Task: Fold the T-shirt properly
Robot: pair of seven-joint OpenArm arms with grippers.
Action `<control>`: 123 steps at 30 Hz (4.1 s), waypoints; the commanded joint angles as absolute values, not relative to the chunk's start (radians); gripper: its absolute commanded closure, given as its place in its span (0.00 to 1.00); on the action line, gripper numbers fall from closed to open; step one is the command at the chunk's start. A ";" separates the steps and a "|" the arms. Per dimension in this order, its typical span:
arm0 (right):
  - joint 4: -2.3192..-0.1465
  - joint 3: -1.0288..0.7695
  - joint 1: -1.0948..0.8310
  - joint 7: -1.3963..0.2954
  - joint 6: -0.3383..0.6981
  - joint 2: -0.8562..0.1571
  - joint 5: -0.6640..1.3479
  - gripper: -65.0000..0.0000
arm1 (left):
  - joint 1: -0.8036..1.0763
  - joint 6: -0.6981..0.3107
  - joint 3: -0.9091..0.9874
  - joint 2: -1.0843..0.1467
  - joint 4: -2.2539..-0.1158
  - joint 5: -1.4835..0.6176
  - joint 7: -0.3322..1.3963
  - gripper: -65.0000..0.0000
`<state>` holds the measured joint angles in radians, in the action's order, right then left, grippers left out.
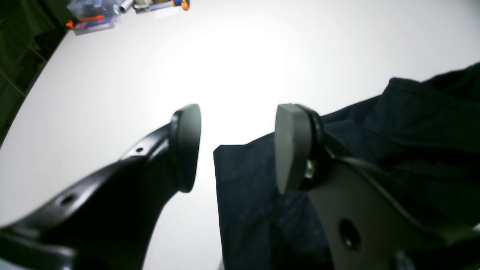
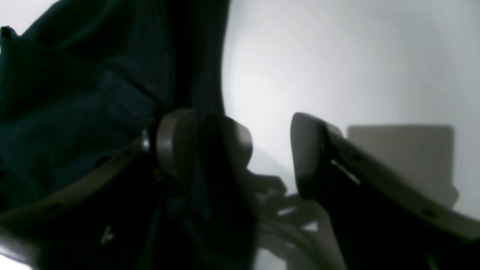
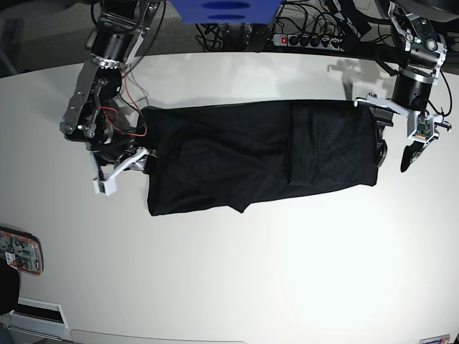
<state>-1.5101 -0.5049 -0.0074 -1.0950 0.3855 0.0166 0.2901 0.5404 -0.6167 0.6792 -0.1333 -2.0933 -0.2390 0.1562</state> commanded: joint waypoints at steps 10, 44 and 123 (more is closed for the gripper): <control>-1.443 -0.366 -0.041 -1.004 0.390 0.033 0.305 0.42 | 0.544 -0.611 0.685 -0.142 -2.109 -0.255 0.124 0.54; -1.452 -0.349 -0.031 -1.079 0.389 -0.033 0.298 1.00 | 0.545 -0.611 0.687 -0.147 -2.109 -0.255 0.124 0.54; -1.773 0.642 -0.054 -1.018 0.136 0.151 -0.699 1.00 | 0.576 -0.611 0.710 -0.139 -2.106 -0.254 0.125 0.54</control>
